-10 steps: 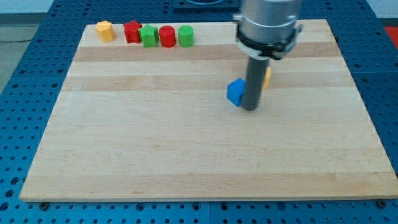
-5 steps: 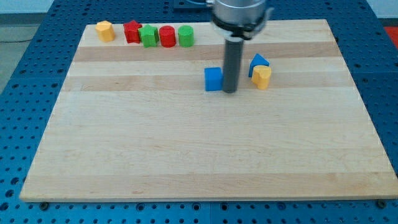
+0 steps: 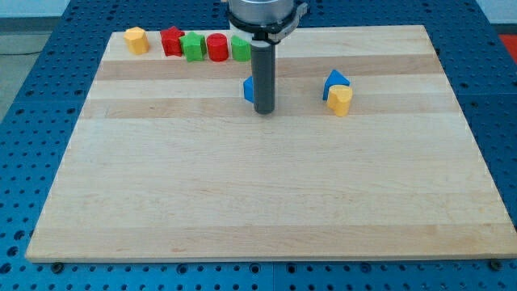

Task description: Place the blue cube to the top center of the board

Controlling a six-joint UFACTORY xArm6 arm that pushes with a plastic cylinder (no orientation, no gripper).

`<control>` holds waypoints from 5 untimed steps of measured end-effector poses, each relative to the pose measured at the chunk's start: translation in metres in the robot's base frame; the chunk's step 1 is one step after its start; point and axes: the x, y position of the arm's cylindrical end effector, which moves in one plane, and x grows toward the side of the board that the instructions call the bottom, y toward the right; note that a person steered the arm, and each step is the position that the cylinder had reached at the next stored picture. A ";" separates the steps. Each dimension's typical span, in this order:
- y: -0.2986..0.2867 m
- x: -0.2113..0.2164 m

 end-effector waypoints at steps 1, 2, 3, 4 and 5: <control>0.000 -0.026; -0.001 -0.043; -0.020 -0.029; -0.051 -0.025; -0.034 -0.034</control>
